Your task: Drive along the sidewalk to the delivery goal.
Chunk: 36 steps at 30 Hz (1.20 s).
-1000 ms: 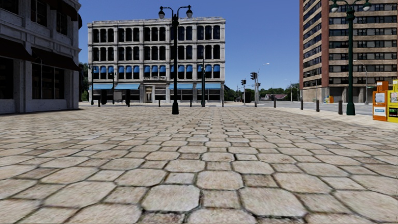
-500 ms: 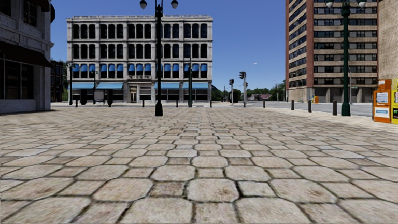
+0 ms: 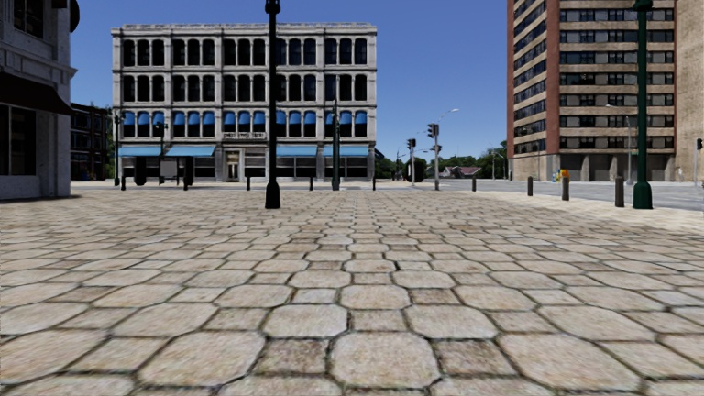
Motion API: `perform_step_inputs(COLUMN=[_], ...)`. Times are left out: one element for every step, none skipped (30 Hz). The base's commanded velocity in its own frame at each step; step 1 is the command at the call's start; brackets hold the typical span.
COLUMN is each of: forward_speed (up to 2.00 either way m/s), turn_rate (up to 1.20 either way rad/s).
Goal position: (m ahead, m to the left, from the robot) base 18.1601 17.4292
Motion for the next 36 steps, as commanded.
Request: perform_step_inputs(forward_speed=[2.00, 2.00, 2.00, 2.00, 2.00, 2.00, 2.00, 2.00, 2.00, 2.00, 2.00, 2.00, 2.00, 2.00, 2.00, 2.00, 2.00, 2.00, 2.00, 2.00, 2.00, 2.00, 2.00, 2.00, 2.00, 2.00, 2.00, 2.00, 2.00, 2.00, 2.00, 2.00, 2.00, 2.00, 2.00, 2.00], turn_rate=[0.00, 0.00, 0.00, 0.00, 0.00, 0.00, 0.00, 0.00, 0.00, 0.00, 0.00, 0.00, 0.00, 0.00, 0.00, 0.00, 0.00, 0.00, 0.00, 0.00, 0.00, 0.00, 0.00, 0.00, 0.00, 0.00, 0.00, 0.00, 0.00, 0.00, 0.00, 0.00, 0.00, 0.00, 0.00, 0.00])
